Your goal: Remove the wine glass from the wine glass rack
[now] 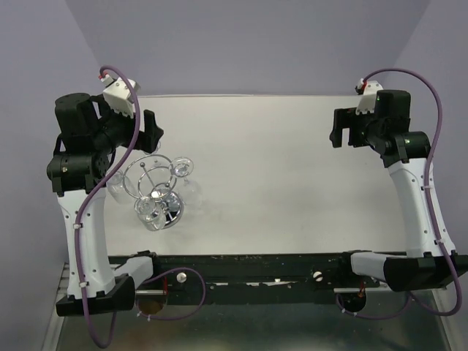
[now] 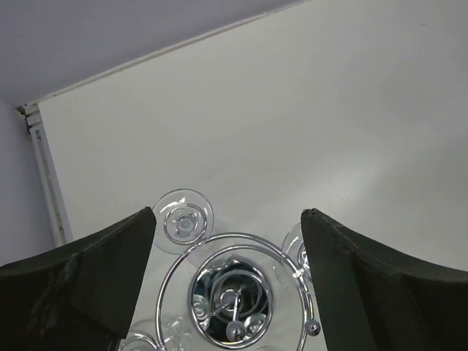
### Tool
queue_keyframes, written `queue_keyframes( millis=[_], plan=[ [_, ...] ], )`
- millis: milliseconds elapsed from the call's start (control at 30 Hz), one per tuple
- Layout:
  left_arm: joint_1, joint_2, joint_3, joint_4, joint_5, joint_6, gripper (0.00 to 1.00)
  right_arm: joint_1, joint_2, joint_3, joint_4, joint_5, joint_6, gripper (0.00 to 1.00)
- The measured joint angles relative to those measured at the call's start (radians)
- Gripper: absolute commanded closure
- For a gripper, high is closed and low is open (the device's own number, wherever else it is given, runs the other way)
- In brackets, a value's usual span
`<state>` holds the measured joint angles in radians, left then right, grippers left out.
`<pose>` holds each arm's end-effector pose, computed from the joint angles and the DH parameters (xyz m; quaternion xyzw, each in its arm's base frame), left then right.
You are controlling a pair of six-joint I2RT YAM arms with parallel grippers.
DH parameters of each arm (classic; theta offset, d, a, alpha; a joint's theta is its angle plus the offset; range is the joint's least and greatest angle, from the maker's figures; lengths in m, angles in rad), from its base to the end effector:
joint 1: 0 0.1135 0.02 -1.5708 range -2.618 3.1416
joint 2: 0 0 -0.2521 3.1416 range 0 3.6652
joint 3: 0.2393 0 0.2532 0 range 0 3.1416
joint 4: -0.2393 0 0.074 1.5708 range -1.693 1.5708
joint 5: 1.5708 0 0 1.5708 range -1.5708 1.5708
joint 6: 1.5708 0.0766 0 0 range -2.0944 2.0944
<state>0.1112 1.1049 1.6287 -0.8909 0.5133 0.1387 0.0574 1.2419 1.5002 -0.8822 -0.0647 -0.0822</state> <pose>0.2239 -0.0128 0.4632 0.1547 0.7952 -0.1394 0.5694 0.2824 0.0212 0.3851 -0.0767 0.8863 0.0231 0.4560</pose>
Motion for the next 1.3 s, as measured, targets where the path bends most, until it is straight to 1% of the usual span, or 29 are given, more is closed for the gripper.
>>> queue_keyframes(
  millis=[133, 300, 500, 700, 800, 1133, 1300],
  plan=[
    [0.000, 0.008, 0.070, -0.119, -0.032, 0.061, 0.05, 0.000, 0.031, 0.027, 0.000, -0.021, 0.003, 0.00],
    [0.000, 0.046, 0.161, -0.285, -0.088, 0.134, 0.08, 0.000, 0.079, 0.087, 0.001, -0.090, 0.000, 0.00],
    [0.006, 0.061, 0.176, -0.398, -0.138, 0.196, 0.14, 0.000, 0.140, 0.169, 0.005, -0.235, -0.024, 0.00],
    [0.007, 0.057, 0.171, -0.433, -0.142, 0.200, 0.19, 0.000, 0.200, 0.240, 0.007, -0.346, -0.024, 0.00],
    [0.007, 0.047, 0.144, -0.438, -0.141, 0.193, 0.24, 0.000, 0.216, 0.250, 0.009, -0.377, -0.024, 0.00],
    [0.007, 0.042, 0.054, -0.444, -0.137, 0.192, 0.37, 0.000, 0.216, 0.245, 0.012, -0.412, -0.024, 0.00],
    [0.007, 0.046, 0.023, -0.444, -0.137, 0.195, 0.40, 0.000, 0.189, 0.208, 0.014, -0.412, -0.024, 0.00]
  ],
)
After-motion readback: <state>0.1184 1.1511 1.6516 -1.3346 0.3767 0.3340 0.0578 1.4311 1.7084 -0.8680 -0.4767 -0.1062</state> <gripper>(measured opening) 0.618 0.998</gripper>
